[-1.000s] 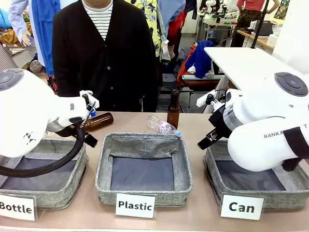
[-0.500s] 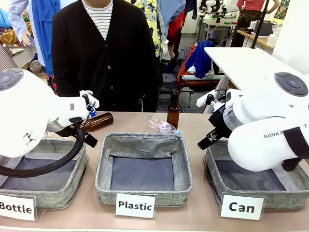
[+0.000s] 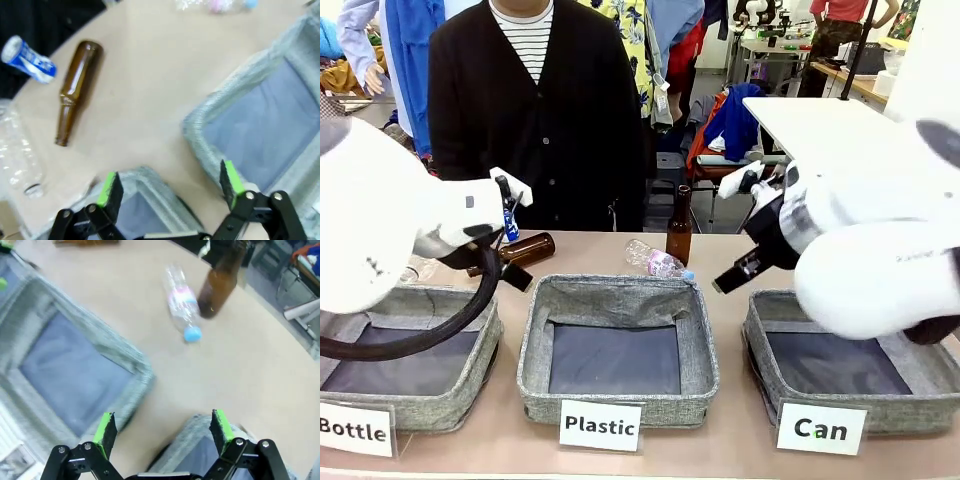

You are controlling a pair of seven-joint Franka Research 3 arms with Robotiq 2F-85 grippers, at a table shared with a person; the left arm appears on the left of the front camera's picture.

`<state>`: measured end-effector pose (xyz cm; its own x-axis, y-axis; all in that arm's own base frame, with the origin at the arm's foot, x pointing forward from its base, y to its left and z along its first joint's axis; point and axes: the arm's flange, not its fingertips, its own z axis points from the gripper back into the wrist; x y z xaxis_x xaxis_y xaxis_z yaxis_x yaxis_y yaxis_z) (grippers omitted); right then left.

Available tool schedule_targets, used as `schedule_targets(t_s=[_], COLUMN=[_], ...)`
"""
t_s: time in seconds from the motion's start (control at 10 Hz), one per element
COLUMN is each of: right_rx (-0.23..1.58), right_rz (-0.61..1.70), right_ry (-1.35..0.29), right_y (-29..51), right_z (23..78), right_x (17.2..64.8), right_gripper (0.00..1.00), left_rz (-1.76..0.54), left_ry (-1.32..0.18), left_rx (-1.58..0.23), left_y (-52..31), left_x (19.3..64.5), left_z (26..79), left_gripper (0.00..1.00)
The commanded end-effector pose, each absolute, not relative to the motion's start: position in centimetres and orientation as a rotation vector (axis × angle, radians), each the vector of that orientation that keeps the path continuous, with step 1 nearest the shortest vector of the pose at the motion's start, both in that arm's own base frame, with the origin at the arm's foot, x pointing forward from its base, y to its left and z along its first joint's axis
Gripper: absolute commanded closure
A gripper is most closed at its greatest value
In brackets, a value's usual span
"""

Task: Sort the can waste into the basket.
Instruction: Pick up the can waste from the table and place it in the right Fabric basket.

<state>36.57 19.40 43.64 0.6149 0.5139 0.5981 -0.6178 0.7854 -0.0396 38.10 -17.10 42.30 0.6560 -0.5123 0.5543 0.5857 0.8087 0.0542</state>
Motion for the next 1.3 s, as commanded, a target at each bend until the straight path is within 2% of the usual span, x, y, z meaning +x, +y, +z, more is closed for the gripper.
schedule_targets(t_s=[0.0,0.1,0.2,0.3,0.6,0.9,1.2], right_rx=[0.418,0.456,0.582,0.669,0.916,0.982,1.000], right_rz=[0.534,0.468,0.520,0.481,0.273,-0.011,-0.286], right_ry=[-0.586,-0.575,-0.517,-0.533,-0.688,-0.815,-0.880], right_y=[15.8,14.1,11.3,7.6,-3.6,-12.5,-18.6], right_z=[48.8,50.4,52.1,53.4,53.8,51.9,48.7], right_x=[32.6,30.8,29.1,28.1,26.1,24.0,22.3], right_gripper=[0.00,0.00,0.00,0.00,0.00,0.00,0.00], left_rz=[-0.531,-0.549,-0.618,-0.685,-0.458,-0.199,0.075], left_ry=[-0.460,-0.416,-0.398,-0.375,-0.504,-0.688,-0.813], left_rx=[-0.278,-0.378,-0.533,-0.707,-0.909,-1.134,-1.227], left_y=[-13.5,-12.3,-10.0,-6.3,5.1,15.0,12.6], left_x=[32.6,30.5,28.9,27.8,27.8,26.7,23.7], left_z=[47.8,49.5,51.0,52.5,53.5,51.2,47.7], left_gripper=[0.00,0.00,0.00,0.00,0.00,0.00,0.00])
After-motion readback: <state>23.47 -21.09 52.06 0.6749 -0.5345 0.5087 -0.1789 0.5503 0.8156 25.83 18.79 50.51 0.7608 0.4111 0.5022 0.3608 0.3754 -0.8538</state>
